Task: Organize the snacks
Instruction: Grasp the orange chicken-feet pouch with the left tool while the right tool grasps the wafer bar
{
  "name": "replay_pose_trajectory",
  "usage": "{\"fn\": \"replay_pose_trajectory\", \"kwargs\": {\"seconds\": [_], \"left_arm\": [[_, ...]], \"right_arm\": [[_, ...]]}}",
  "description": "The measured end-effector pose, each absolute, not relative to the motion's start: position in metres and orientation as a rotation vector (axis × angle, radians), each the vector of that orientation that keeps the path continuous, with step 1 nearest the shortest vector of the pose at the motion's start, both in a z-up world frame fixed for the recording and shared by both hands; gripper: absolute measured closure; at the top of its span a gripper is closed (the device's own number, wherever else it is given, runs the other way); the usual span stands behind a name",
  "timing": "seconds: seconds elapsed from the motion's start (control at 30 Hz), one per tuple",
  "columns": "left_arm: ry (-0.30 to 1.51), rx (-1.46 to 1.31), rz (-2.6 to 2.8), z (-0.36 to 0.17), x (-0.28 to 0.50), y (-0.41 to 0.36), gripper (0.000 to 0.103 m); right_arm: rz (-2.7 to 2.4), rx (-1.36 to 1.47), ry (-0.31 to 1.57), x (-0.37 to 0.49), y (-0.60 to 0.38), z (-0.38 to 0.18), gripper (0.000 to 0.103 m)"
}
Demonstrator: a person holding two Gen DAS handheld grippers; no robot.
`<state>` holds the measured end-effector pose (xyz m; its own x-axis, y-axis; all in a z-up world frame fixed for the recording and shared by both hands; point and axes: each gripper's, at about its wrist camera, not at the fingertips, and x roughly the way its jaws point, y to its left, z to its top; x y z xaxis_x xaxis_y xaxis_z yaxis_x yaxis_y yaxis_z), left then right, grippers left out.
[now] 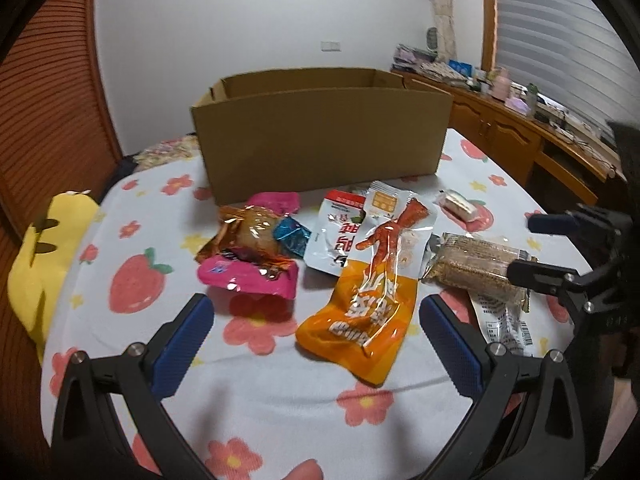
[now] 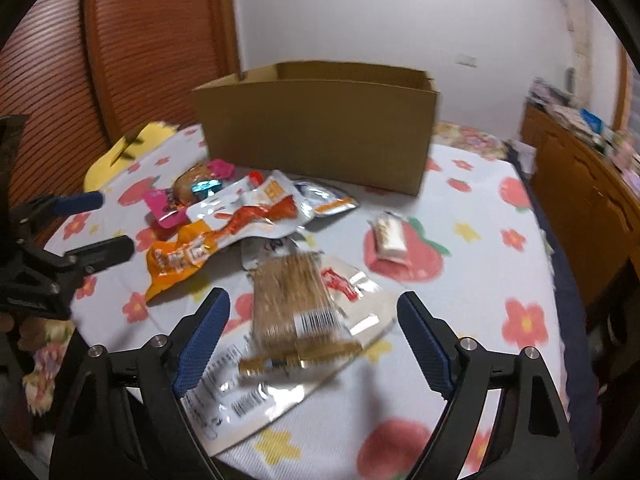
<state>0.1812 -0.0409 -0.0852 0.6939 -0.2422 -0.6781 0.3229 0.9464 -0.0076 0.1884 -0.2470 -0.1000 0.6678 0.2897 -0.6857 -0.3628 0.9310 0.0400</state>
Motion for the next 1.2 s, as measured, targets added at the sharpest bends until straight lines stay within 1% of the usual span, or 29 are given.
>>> {"fn": "replay_pose_trajectory", "kwargs": {"seconds": [0.17, 0.2, 0.27, 0.37, 0.43, 0.53, 0.57, 0.6, 1.07, 1.2], "left_arm": [[0.799, 0.114, -0.394, -0.086, 0.201, -0.047, 0.000], [0.813, 0.110, -0.409, -0.087, 0.205, -0.049, 0.000], [0.829, 0.115, -0.433, -0.086, 0.210, -0.054, 0.000], [0.838, 0.160, -0.452, -0.087, 0.215, -0.065, 0.001], [0.845, 0.193, -0.469, -0.087, 0.218, -0.074, 0.002], [0.878, 0.238, -0.493, -0.093, 0.225, -0.087, 0.002], [0.893, 0.253, -0.498, -0.096, 0.228, -0.091, 0.002], [0.899, 0.265, -0.499, -0.097, 0.230, -0.094, 0.003], [0.966, 0.325, -0.535, -0.116, 0.248, -0.110, 0.004], [0.955, 0.338, -0.529, -0.122, 0.248, -0.113, 0.004]], "right_arm": [[0.457, -0.217, 0.856, 0.213, -0.226, -0.104, 0.026], [0.466, -0.237, 0.877, 0.216, -0.223, -0.107, 0.029], [0.475, -0.262, 0.915, 0.224, -0.219, -0.114, 0.030], [0.475, -0.287, 0.946, 0.229, -0.217, -0.122, 0.038], [0.468, -0.293, 0.954, 0.231, -0.217, -0.125, 0.039], [0.482, -0.268, 0.966, 0.234, -0.220, -0.126, 0.049], [0.479, -0.267, 0.964, 0.235, -0.220, -0.126, 0.054], [0.477, -0.271, 0.963, 0.235, -0.220, -0.126, 0.056], [0.487, -0.246, 0.968, 0.239, -0.223, -0.125, 0.057], [0.487, -0.248, 0.965, 0.239, -0.224, -0.126, 0.056]]}}
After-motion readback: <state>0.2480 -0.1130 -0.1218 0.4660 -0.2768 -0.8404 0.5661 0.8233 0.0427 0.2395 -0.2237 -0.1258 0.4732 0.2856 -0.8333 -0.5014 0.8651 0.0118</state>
